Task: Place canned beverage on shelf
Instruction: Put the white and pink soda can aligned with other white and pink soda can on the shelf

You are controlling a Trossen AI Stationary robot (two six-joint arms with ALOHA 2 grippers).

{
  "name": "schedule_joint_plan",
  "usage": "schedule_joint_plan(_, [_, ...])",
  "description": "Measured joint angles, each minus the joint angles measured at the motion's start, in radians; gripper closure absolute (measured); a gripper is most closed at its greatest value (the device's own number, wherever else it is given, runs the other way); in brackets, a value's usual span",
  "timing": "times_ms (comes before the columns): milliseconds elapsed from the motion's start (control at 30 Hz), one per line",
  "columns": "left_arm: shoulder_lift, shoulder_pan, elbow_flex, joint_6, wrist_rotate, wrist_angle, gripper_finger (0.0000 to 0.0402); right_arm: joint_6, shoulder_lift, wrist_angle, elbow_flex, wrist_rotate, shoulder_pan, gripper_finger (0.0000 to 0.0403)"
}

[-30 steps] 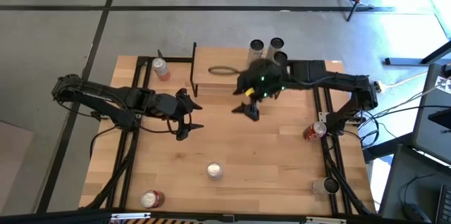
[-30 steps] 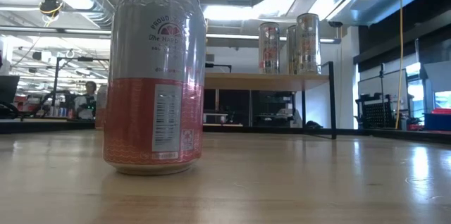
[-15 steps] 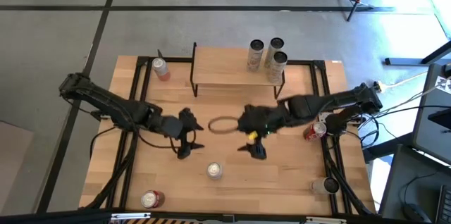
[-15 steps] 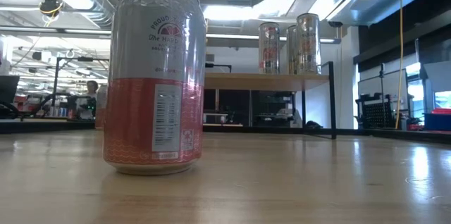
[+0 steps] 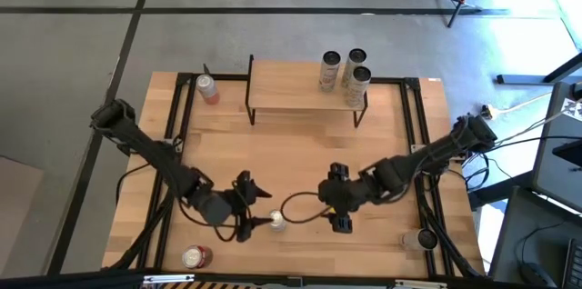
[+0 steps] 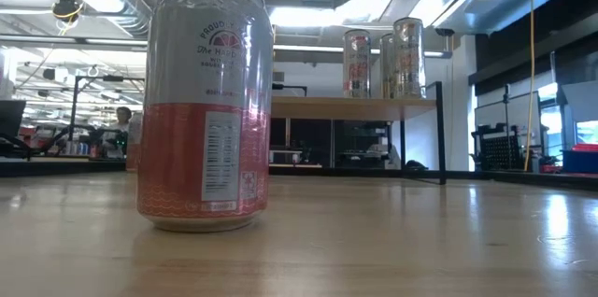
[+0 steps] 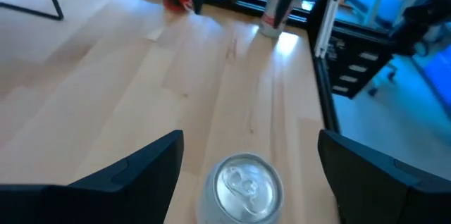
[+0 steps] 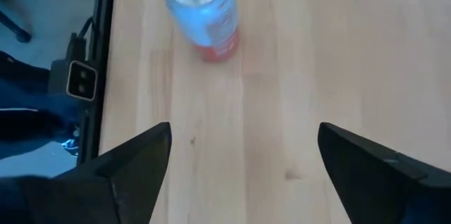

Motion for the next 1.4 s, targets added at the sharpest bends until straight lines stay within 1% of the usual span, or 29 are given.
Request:
schedule_joint_plan(67, [0.043, -0.008, 0.000, 0.006, -0.010, 0.022, 0.0086, 0.026, 0.000, 0.004, -0.009, 0.000, 0.017, 0.0059])
schedule_joint_plan(233, [0.138, -0.010, 0.000, 0.002, 0.002, 0.039, 0.0086, 0.082, 0.000, -0.001, -0.013, 0.007, 0.060, 0.0059])
schedule_joint_plan(467, [0.189, -0.008, 0.000, -0.003, 0.003, 0.071, 0.0086, 0.091, 0.000, -0.002, -0.013, 0.053, 0.095, 0.0059])
schedule_joint_plan(633, [0.189, -0.008, 0.000, -0.004, 0.024, 0.071, 0.0086, 0.087, 0.000, -0.003, -0.013, 0.063, 0.091, 0.0059])
schedule_joint_plan(933, [0.189, 0.001, 0.000, -0.004, 0.022, 0.068, 0.0086, 0.076, 0.000, -0.004, -0.013, 0.114, 0.091, 0.0059])
schedule_joint_plan(1000, [0.185, 0.003, 0.000, -0.024, 0.024, 0.069, 0.0086, 0.076, 0.000, -0.004, -0.013, 0.122, 0.091, 0.0059])
schedule_joint_plan(1167, [0.123, 0.009, 0.001, -0.054, 0.025, 0.070, 0.0086, 0.077, -0.008, -0.013, -0.013, 0.122, 0.091, 0.0059])
schedule_joint_plan(1400, [0.011, 0.041, 0.001, -0.079, 0.033, 0.025, 0.0086, 0.119, -0.061, -0.051, -0.013, 0.129, 0.091, 0.0059])
